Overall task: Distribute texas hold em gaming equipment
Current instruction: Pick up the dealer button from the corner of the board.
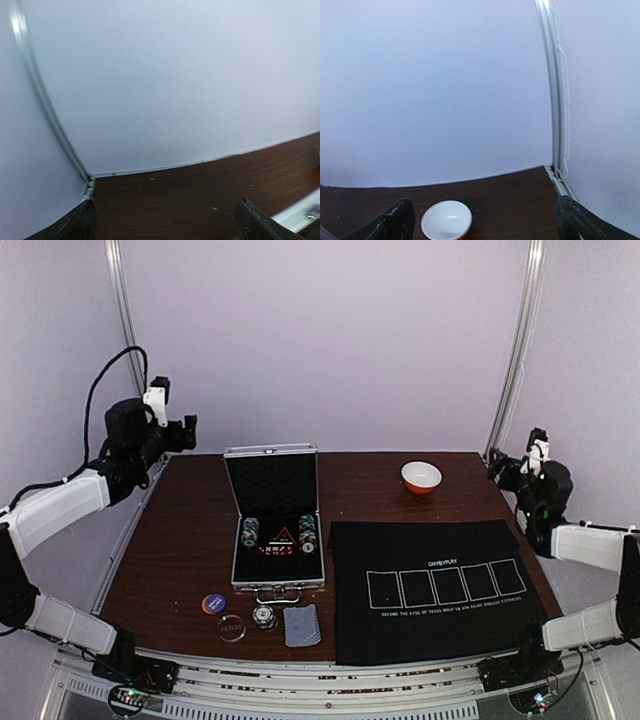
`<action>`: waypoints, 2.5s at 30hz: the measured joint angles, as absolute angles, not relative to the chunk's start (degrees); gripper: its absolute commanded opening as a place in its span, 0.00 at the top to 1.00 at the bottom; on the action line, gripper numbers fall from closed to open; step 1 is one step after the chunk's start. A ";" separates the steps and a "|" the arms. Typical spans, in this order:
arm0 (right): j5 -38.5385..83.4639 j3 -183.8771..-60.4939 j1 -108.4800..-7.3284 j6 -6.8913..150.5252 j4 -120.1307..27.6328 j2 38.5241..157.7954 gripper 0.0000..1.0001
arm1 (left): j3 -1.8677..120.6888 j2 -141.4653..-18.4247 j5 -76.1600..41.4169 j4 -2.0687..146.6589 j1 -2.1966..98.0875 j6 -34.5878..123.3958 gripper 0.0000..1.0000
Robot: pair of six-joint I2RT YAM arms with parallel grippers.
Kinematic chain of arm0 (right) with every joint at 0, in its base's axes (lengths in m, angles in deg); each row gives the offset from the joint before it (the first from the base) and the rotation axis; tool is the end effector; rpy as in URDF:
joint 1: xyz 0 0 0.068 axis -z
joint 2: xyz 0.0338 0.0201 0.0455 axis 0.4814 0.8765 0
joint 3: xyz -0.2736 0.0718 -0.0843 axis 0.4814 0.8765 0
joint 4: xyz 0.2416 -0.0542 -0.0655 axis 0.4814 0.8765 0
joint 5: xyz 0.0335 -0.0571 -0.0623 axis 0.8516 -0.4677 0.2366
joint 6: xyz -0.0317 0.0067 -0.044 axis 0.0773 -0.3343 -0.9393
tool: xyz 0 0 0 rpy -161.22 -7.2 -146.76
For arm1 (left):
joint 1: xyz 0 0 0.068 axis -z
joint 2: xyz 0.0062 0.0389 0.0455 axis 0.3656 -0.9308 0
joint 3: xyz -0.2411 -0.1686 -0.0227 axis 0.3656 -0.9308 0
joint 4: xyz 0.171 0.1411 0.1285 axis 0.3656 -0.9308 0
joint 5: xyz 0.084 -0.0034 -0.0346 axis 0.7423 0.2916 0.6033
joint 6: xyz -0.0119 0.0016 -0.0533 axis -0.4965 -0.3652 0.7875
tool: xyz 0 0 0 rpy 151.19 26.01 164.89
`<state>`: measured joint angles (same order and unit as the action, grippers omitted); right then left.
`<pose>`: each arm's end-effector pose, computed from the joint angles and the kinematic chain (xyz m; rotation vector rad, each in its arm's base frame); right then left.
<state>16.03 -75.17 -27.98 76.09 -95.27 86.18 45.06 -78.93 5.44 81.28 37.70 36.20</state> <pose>0.2481 -0.0027 0.2872 0.1312 1.4282 0.1630 0.2890 -0.0746 0.3686 -0.0051 1.6636 -0.0481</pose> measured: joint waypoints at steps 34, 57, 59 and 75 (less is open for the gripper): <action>32.08 -110.71 -46.19 71.48 -41.81 91.47 0.00 | 28.85 -80.20 -10.08 20.89 81.56 66.80 0.08; 31.75 -110.87 -46.80 70.78 -38.16 92.69 0.00 | 28.17 -87.06 -8.79 25.48 81.61 63.94 0.22; 31.75 -110.87 -46.82 70.76 -38.05 92.89 0.00 | 28.15 -87.06 -8.42 25.57 81.61 63.96 0.23; 31.75 -111.26 -47.19 70.52 -37.41 94.38 0.00 | 26.51 -85.51 -7.31 28.67 81.61 63.46 0.27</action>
